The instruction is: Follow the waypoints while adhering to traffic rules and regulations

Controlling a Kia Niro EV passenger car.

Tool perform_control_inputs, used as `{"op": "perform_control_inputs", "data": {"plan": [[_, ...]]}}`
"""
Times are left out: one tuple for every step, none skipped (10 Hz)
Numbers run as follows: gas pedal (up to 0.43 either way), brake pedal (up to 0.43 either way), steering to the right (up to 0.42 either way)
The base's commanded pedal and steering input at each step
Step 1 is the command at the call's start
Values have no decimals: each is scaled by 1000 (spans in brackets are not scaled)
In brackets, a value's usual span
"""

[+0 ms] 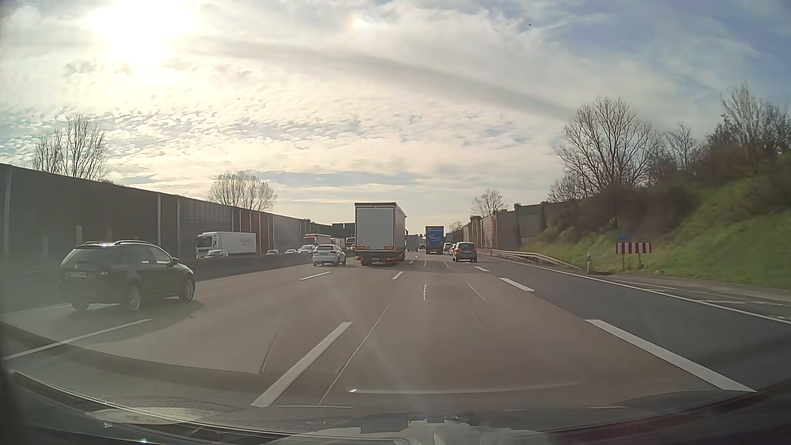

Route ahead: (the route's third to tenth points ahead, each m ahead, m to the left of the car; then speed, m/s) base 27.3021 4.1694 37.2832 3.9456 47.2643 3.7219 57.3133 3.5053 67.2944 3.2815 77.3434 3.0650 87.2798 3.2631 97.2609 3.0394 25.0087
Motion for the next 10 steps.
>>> {"op": "perform_control_inputs", "data": {"plan": [[79,0,-6],[79,0,-6],[79,0,-6],[79,0,-6],[79,0,-6],[87,0,-6],[87,0,-5],[87,0,-5],[87,0,-5],[87,0,-5]]}}
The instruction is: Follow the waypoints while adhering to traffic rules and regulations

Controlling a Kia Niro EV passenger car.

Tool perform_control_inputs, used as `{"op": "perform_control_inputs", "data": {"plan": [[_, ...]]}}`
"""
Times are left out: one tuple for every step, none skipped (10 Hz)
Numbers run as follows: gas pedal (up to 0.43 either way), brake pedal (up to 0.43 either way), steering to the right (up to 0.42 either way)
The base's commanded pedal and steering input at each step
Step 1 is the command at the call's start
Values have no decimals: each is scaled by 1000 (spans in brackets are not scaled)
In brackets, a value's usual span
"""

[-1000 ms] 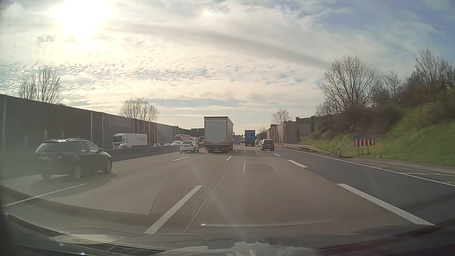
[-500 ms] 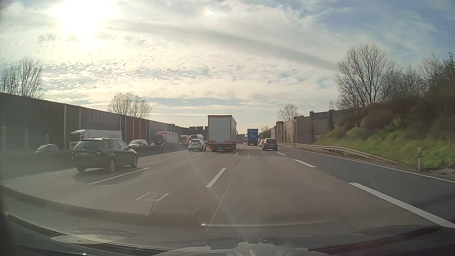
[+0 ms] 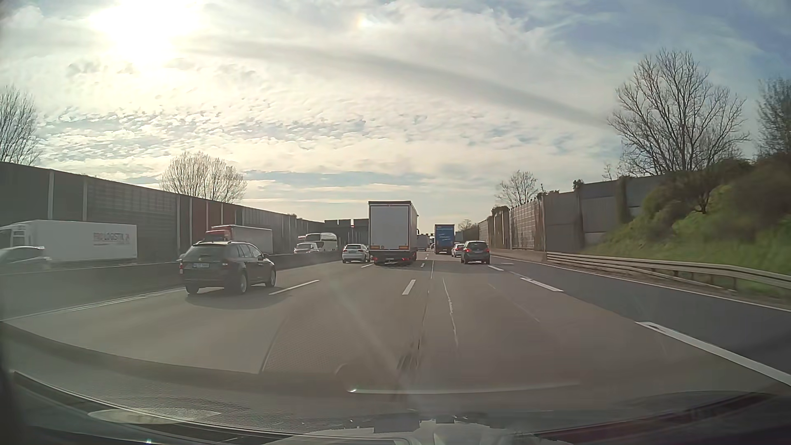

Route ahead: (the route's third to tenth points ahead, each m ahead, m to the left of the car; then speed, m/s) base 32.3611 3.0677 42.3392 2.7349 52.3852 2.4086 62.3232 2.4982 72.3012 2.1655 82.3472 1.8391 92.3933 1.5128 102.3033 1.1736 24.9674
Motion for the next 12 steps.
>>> {"op": "perform_control_inputs", "data": {"plan": [[87,0,-4],[87,0,-5],[87,0,-3],[87,0,-3],[87,0,-2],[87,0,-2],[87,0,-1],[87,0,-1],[87,0,-1],[87,0,-1],[87,0,-1],[87,0,-1]]}}
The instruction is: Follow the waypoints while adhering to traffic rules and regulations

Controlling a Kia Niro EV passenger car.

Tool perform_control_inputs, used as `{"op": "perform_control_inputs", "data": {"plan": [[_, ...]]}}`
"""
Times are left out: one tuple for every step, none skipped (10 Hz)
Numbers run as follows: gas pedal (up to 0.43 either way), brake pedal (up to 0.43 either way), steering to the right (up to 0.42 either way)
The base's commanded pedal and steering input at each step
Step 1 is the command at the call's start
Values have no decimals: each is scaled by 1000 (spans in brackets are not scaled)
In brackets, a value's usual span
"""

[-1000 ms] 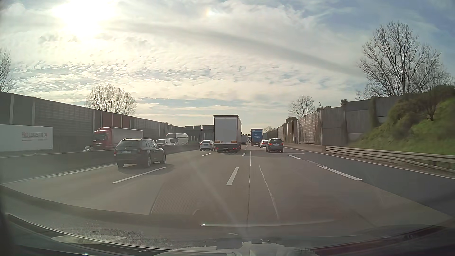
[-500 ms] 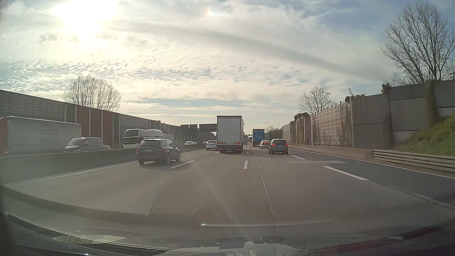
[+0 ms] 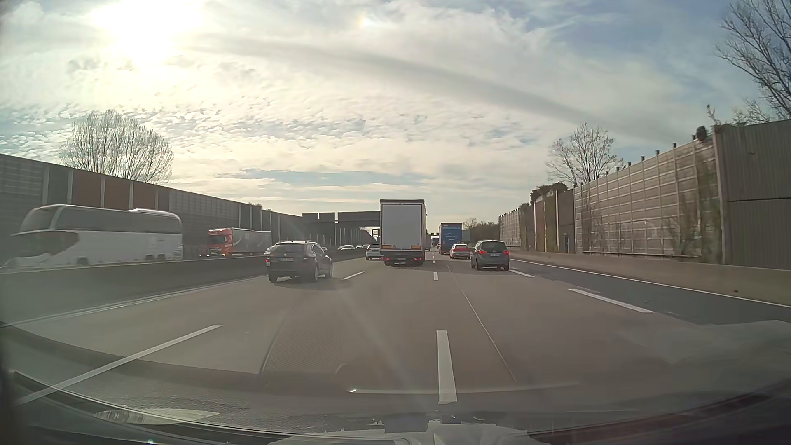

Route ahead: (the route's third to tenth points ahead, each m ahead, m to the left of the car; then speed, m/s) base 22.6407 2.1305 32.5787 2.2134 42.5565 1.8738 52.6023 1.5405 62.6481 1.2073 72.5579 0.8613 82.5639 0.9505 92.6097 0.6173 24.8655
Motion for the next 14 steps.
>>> {"op": "perform_control_inputs", "data": {"plan": [[87,0,-1],[87,0,-1],[87,0,-1],[87,0,-1],[87,0,-1],[87,0,-1],[98,0,-1],[98,0,-1],[98,0,-1],[98,0,-1],[98,0,-1],[98,0,-1],[98,0,-1],[98,0,-1]]}}
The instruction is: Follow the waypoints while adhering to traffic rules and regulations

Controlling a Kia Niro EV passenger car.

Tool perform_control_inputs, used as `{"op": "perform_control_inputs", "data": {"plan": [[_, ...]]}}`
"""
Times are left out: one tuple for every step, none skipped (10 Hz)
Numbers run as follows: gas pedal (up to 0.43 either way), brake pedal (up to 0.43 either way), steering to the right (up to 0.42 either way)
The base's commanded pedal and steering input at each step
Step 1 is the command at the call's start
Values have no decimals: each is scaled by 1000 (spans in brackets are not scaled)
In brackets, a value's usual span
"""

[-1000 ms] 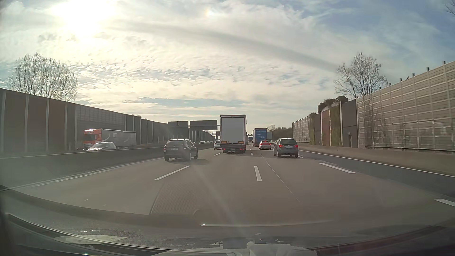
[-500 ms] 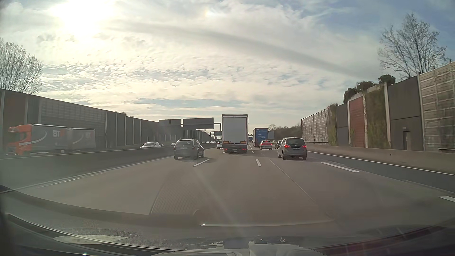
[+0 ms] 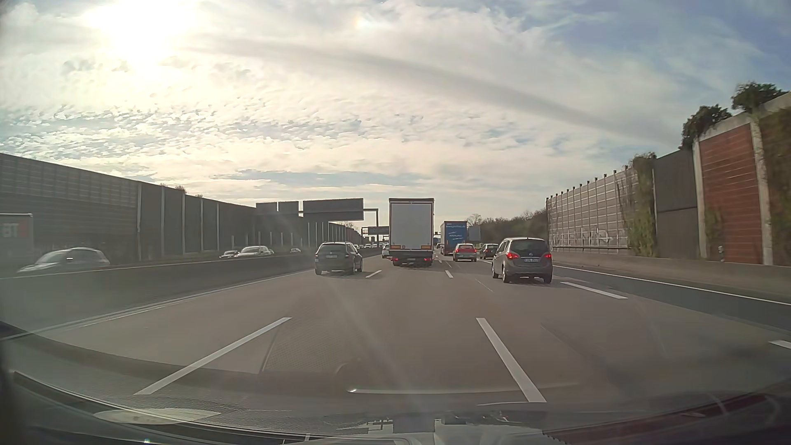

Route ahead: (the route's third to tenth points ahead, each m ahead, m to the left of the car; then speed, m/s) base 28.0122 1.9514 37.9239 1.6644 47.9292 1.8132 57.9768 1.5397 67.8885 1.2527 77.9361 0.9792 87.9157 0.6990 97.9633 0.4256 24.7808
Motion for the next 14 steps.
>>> {"op": "perform_control_inputs", "data": {"plan": [[98,0,0],[98,0,0],[98,0,0],[98,0,0],[98,0,0],[98,0,0],[98,0,0],[98,0,0],[110,0,0],[118,0,0],[118,0,0],[118,0,-1],[118,0,-1],[118,0,-1]]}}
